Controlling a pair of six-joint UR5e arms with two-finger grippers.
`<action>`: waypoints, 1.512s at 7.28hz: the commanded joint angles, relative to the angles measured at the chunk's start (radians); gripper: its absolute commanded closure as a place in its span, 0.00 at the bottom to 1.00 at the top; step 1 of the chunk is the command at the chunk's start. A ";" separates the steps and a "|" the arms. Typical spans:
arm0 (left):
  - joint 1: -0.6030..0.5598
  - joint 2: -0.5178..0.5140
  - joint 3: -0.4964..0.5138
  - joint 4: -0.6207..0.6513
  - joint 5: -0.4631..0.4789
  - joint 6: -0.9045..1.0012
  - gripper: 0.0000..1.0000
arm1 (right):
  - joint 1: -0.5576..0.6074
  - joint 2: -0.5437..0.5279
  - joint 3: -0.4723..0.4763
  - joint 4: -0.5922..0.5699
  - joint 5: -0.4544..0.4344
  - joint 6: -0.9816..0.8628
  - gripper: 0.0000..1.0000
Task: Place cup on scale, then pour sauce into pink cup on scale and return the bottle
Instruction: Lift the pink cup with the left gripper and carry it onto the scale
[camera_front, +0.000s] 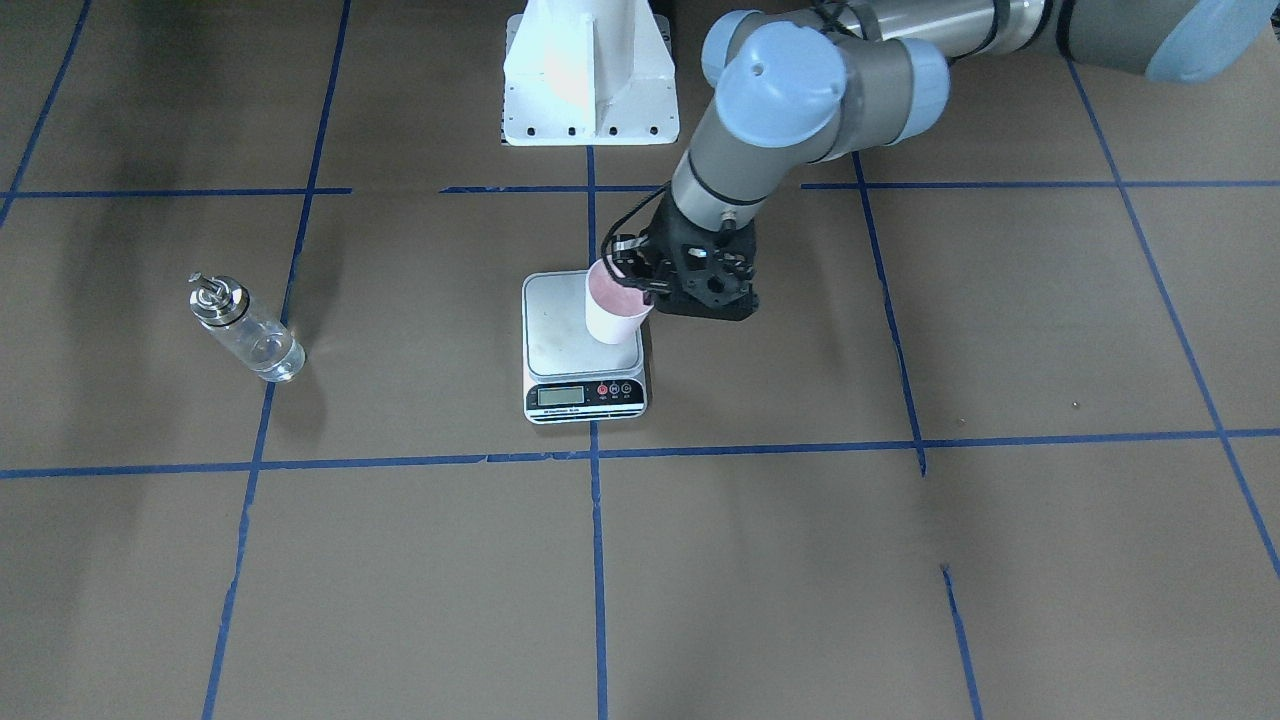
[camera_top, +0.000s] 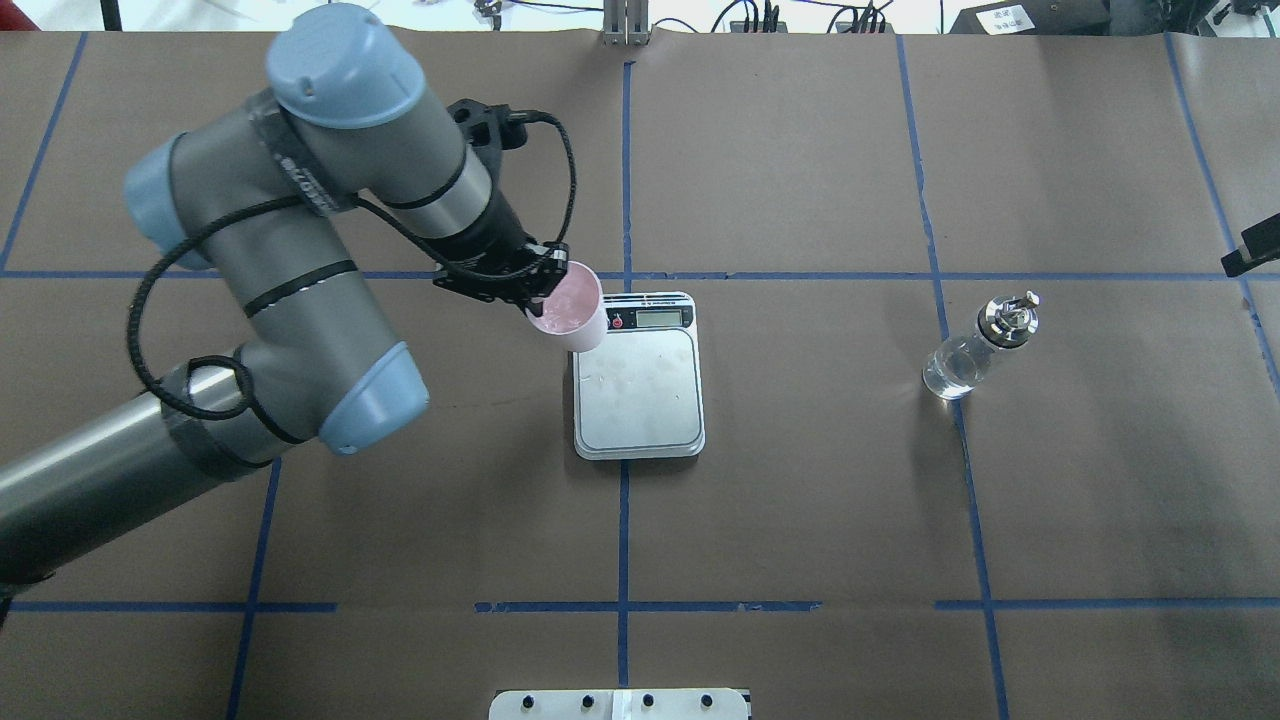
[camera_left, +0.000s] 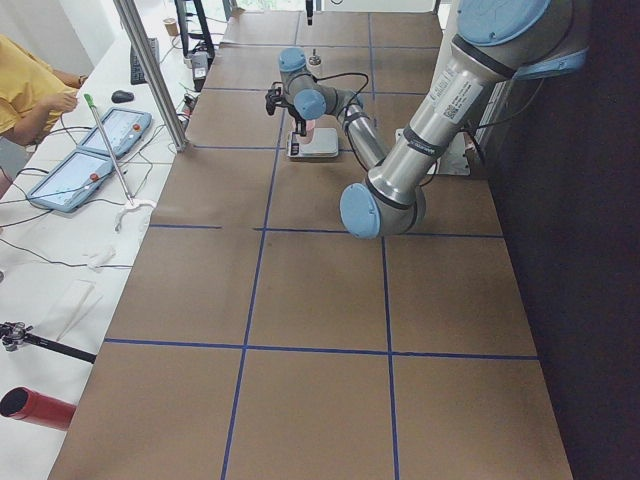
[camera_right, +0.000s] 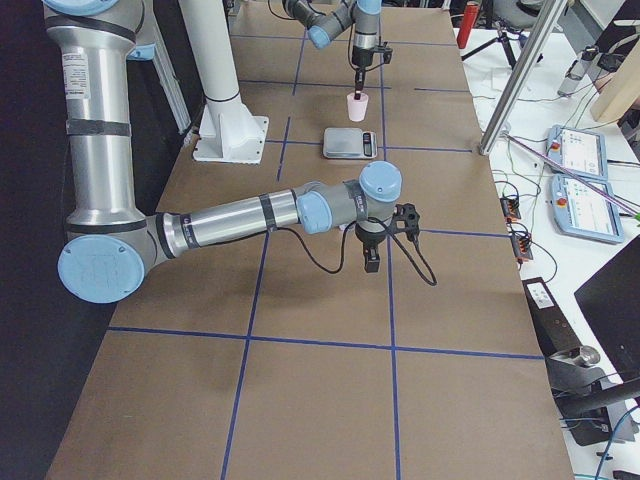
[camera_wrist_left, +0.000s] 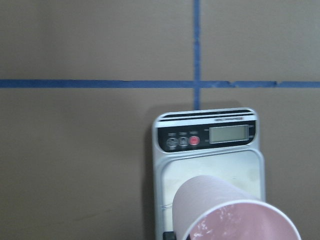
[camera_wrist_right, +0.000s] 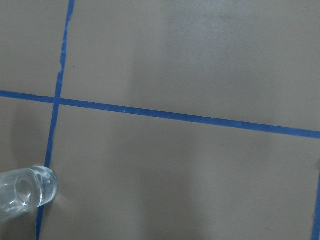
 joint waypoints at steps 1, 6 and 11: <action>0.065 -0.041 0.070 0.001 0.051 -0.023 1.00 | -0.041 -0.001 0.005 0.077 0.002 0.050 0.00; 0.065 -0.023 0.067 0.015 0.050 -0.023 1.00 | -0.132 -0.094 0.016 0.385 0.000 0.225 0.00; 0.034 0.014 -0.034 0.016 0.039 -0.025 0.56 | -0.231 -0.183 0.149 0.399 -0.004 0.363 0.00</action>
